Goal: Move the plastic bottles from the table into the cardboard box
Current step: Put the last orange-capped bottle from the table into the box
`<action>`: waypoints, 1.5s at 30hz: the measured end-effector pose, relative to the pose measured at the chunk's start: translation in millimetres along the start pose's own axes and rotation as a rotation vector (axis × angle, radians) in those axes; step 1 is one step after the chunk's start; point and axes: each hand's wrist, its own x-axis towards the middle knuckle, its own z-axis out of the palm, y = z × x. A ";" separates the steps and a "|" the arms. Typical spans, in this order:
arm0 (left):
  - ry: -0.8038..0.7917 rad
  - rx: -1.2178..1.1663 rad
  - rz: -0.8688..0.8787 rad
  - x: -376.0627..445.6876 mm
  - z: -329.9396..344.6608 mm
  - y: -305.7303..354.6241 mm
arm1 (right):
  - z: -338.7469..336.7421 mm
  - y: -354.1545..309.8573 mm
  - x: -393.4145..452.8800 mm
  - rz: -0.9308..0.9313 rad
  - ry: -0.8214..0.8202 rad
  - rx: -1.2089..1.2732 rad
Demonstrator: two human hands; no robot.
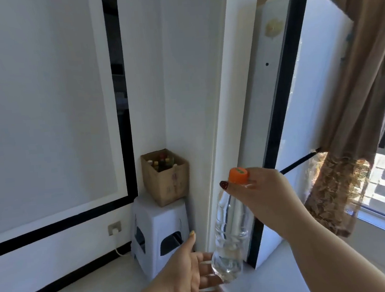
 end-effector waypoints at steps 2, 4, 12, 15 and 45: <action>0.032 -0.057 0.014 42.4 -7.1 25.9 | 14.9 23.4 51.0 -0.029 -0.022 0.015; 0.075 -0.099 0.029 79.8 -14.9 54.8 | 29.4 41.0 100.2 -0.055 -0.065 0.013; 0.195 -0.264 0.116 205.2 -51.6 181.4 | 93.7 89.4 299.0 -0.149 -0.163 0.022; 0.198 -0.260 0.146 243.1 -74.5 233.8 | 127.7 104.3 365.4 -0.161 -0.134 0.020; 0.234 -0.213 0.204 557.6 -339.4 508.7 | 477.6 291.9 713.8 -0.014 -0.478 0.051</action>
